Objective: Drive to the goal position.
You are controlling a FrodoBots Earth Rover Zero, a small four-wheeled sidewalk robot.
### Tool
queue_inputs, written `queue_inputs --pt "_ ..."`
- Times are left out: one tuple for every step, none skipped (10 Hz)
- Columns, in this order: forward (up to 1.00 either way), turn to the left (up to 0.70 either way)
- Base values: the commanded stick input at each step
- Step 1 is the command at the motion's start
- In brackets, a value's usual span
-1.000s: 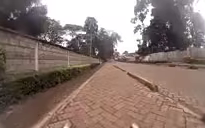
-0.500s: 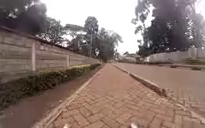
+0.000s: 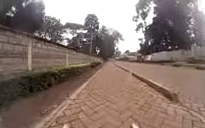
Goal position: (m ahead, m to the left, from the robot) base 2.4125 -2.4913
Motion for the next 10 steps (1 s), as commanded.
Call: queue_inputs --pt "0.70 0.00" --pt "0.70 0.00" --pt "0.70 0.00" --pt "0.70 0.00" --pt "0.70 0.00" --pt "0.70 0.00" --pt "0.70 0.00" --pt "0.70 0.00" --pt "0.70 0.00" --pt "0.70 0.00"
